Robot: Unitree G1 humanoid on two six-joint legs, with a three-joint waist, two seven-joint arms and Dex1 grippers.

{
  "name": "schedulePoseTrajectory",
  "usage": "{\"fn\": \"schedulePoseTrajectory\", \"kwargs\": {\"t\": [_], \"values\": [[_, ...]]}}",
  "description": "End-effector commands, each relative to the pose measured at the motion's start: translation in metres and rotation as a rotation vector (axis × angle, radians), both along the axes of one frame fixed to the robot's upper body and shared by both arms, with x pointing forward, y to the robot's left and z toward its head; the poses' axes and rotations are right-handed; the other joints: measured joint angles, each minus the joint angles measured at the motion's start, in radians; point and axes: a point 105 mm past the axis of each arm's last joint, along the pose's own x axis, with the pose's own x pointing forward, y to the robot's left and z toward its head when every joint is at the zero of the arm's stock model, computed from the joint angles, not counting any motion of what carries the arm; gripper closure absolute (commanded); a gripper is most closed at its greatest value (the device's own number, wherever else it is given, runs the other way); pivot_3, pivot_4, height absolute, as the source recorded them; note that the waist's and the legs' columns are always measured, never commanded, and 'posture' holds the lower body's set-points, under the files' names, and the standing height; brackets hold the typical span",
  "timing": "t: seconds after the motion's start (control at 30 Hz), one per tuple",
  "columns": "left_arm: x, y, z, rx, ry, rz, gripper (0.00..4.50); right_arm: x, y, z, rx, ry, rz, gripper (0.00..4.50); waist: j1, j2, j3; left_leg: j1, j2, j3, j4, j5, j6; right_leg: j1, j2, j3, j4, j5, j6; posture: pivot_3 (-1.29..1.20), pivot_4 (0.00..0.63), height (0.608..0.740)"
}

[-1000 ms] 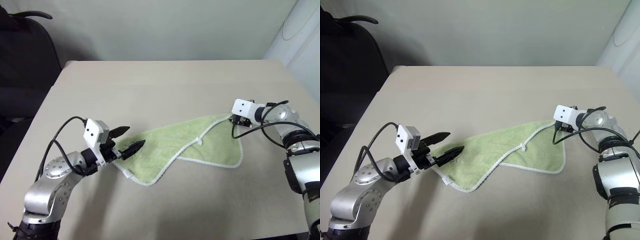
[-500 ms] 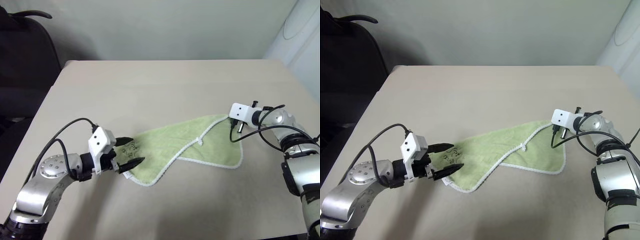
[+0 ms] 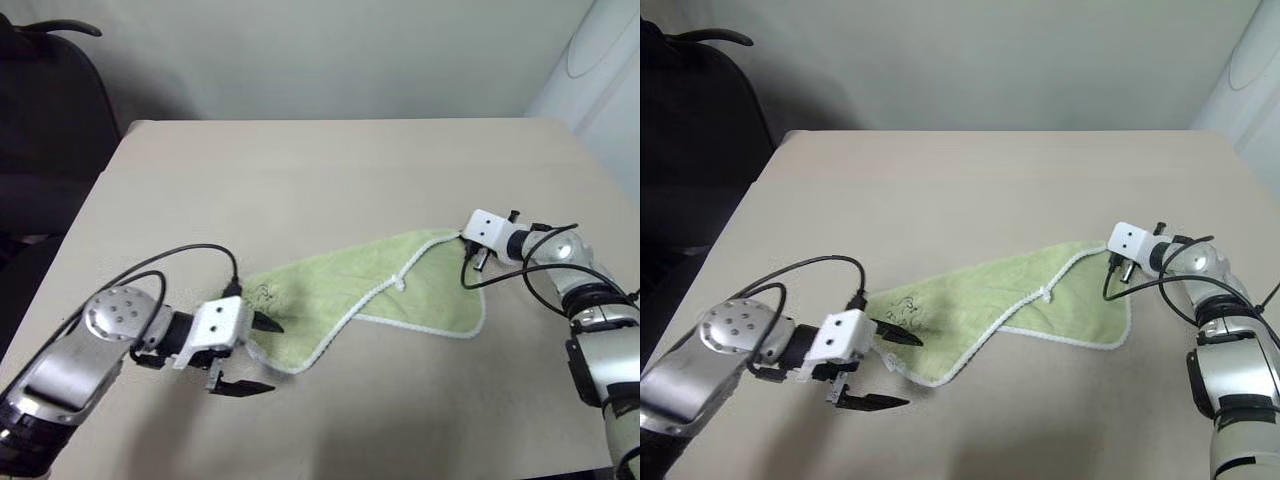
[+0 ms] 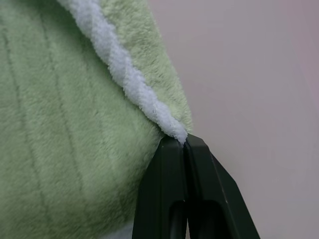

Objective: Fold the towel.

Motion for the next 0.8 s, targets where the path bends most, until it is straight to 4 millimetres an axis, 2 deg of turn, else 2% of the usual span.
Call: {"fn": "schedulePoseTrajectory", "kwargs": {"t": [0.03,0.17,0.3,0.4,0.5,0.8], "values": [[-0.001,-0.010,-0.008,0.029,-0.026,-0.050,0.00,-0.005,-0.011,0.008,0.037,-0.026,-0.019,4.45,-0.001,0.000,0.000,0.000,0.000,0.000,0.000,0.000,0.000,0.000,0.000,0.000,0.000,0.000,0.000,0.00,0.150,0.740],[0.004,-0.018,-0.020,0.043,-0.035,-0.039,0.00,-0.013,-0.015,0.004,0.060,-0.015,-0.024,4.45,-0.002,0.000,0.000,-0.001,0.002,0.001,0.000,0.000,0.000,0.000,0.000,-0.001,0.000,0.000,0.000,0.00,0.150,0.740],[0.000,-0.027,-0.027,0.027,0.005,-0.056,0.00,-0.021,-0.016,0.000,0.076,-0.005,-0.026,4.45,-0.003,0.000,0.000,-0.002,0.005,0.006,0.000,0.001,0.000,0.000,0.000,-0.002,0.000,0.000,0.000,0.00,0.150,0.740],[0.002,-0.026,-0.036,0.059,0.009,-0.055,0.00,-0.025,-0.015,0.000,0.082,-0.001,-0.023,4.45,-0.004,0.000,0.000,-0.002,0.006,0.008,0.000,0.001,0.001,0.000,0.000,-0.001,-0.001,0.000,0.000,0.00,0.150,0.740],[0.010,-0.027,-0.037,0.054,-0.006,-0.029,0.62,-0.026,-0.013,0.001,0.088,-0.001,-0.024,4.50,-0.004,0.000,0.000,-0.001,0.006,0.008,0.001,0.001,0.001,0.000,0.000,-0.001,-0.001,0.000,0.000,0.00,0.150,0.740],[0.016,-0.023,-0.030,0.012,-0.007,0.000,3.89,-0.028,-0.014,0.002,0.099,-0.011,-0.042,4.50,-0.008,0.000,0.000,-0.001,0.006,0.009,0.001,0.001,0.002,0.000,0.000,-0.001,-0.001,0.000,0.000,0.00,0.150,0.740]]}}
